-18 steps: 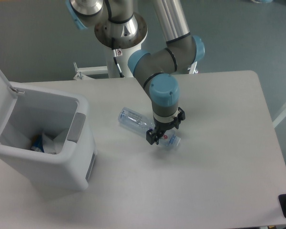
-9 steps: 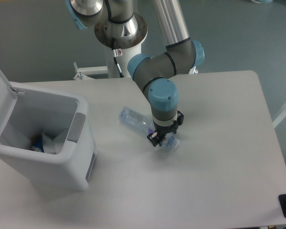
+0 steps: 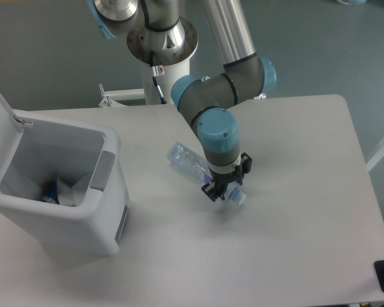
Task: Place the trash in the trash can
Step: 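Lower the gripper and rotate it to align with the bottle, then close the gripper around the bottle's middle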
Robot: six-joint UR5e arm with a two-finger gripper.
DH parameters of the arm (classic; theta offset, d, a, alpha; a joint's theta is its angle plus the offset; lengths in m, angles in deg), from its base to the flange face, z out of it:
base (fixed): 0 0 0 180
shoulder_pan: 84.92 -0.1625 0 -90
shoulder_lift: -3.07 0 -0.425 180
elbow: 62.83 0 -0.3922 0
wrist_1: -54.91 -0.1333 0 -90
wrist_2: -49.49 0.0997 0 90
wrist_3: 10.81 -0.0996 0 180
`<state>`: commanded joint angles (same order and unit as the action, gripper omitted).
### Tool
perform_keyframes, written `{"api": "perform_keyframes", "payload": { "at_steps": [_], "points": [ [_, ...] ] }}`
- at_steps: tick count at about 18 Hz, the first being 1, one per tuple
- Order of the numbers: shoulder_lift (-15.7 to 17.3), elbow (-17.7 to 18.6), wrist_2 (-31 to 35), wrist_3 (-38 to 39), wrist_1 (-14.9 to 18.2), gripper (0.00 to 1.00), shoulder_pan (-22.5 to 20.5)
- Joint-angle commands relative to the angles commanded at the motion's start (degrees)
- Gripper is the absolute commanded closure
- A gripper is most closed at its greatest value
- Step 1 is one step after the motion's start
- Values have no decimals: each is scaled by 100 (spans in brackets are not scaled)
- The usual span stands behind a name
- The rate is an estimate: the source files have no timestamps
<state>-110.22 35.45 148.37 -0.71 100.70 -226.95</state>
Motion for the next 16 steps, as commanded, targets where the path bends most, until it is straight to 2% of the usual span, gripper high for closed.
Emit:
{"api": "perform_keyframes", "payload": {
  "at_steps": [4,9,16],
  "points": [
    [26,-966,-44,0,-9,84,0],
    [9,-1986,-280,-35,-70,84,70],
    [35,-3051,-1089,-404,-70,84,184]
  ]
}}
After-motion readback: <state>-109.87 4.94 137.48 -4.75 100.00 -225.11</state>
